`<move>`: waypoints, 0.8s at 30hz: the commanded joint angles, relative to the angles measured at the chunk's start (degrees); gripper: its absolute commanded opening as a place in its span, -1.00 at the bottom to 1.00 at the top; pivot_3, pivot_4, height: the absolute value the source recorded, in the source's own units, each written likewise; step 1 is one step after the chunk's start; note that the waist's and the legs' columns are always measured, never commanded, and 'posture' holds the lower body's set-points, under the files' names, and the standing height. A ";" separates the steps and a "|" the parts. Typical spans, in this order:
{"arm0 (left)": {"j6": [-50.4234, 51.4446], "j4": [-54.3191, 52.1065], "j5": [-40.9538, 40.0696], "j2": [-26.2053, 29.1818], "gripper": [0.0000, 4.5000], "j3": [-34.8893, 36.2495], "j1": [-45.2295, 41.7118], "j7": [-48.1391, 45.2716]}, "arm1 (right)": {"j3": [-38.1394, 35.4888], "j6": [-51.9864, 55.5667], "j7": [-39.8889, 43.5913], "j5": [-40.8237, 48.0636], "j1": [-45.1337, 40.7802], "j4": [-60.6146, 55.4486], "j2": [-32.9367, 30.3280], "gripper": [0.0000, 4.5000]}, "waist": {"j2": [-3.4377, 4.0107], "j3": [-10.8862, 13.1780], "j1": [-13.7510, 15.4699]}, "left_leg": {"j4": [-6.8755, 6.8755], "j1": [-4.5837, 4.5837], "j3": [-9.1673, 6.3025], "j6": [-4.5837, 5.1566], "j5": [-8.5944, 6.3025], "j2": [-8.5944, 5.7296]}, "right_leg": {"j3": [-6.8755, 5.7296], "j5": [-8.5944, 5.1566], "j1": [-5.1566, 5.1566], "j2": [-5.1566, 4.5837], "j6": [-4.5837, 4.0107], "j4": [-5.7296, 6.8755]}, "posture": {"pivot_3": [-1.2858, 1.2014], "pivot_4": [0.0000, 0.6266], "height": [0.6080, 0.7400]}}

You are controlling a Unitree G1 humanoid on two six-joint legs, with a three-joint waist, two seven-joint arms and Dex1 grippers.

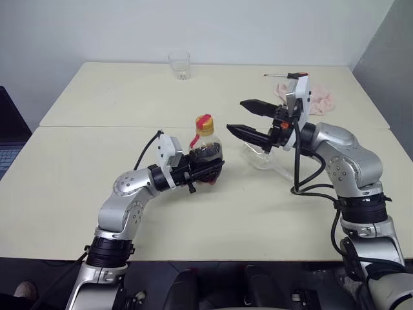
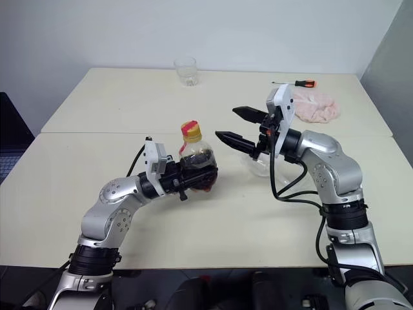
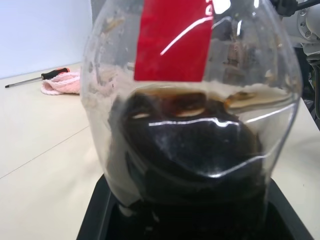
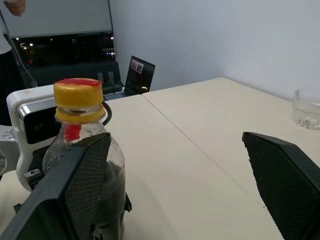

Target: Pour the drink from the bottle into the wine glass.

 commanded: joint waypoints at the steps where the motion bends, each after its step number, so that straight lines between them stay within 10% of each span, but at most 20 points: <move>1: -1.78 -2.24 -1.13 0.24 -0.24 1.47 -0.84 -0.24 | -2.41 0.82 0.47 1.99 0.31 -3.23 -0.99 0.99 | 0.00 0.00 0.01 | 0.00 0.00 0.00 0.00 0.00 0.00 | 0.01 0.00 0.00 0.00 0.00 0.00 | 0.03 -0.52 1.00; 13: -2.03 -1.48 -0.83 0.30 -0.24 1.63 -1.27 -0.44 | -5.44 11.11 -0.08 15.08 1.09 -10.40 0.02 0.99 | 0.00 0.00 0.00 | 0.00 0.00 -0.01 0.00 0.00 0.00 | 0.00 0.00 0.00 0.00 0.00 0.00 | 0.03 -0.52 1.00; 24: -2.23 -0.67 -0.33 -0.79 -0.24 0.86 -2.76 0.07 | 0.78 6.17 -3.21 8.82 -2.03 -8.64 6.38 0.99 | 0.00 0.00 -0.01 | 0.00 0.00 -0.02 0.00 0.00 0.00 | -0.02 0.00 0.00 0.01 0.00 0.00 | 0.03 -0.52 1.00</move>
